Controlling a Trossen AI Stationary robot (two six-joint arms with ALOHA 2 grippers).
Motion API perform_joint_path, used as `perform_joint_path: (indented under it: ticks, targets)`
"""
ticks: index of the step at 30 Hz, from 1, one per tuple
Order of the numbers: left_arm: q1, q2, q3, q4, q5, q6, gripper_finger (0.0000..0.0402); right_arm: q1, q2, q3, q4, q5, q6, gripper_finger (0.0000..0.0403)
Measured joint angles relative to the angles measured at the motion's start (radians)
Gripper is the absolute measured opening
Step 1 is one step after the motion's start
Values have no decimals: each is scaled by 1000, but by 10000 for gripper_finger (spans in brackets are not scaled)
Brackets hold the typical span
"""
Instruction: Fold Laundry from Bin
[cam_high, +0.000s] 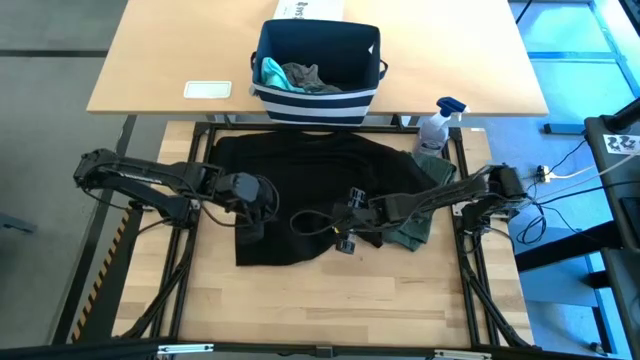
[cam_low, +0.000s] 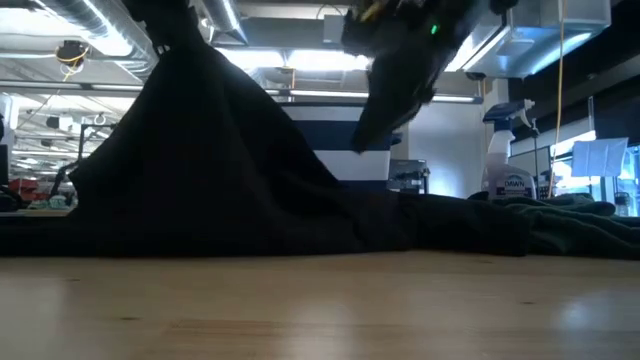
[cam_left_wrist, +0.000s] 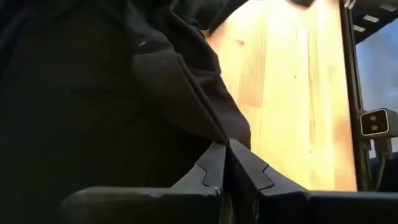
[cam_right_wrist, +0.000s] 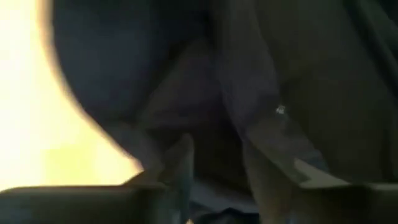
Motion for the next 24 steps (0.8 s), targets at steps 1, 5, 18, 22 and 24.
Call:
perform_joint_path:
  ticks: [1,5,18,22,24]
  targets:
    - [-3,0,0,0,7,-3,5,-1,15,-1,1,23,0,167]
    - [-13,0,0,0,4,-3,5,-1,67,-2,49,83,6,223]
    - [-39,0,0,2,17,5,5,-71,168,-2,108,229,7,177]
    - [-39,0,0,-17,23,28,5,-88,167,-2,107,230,7,66]
    - [-39,0,0,-36,23,36,5,-92,151,-2,96,226,-7,18]
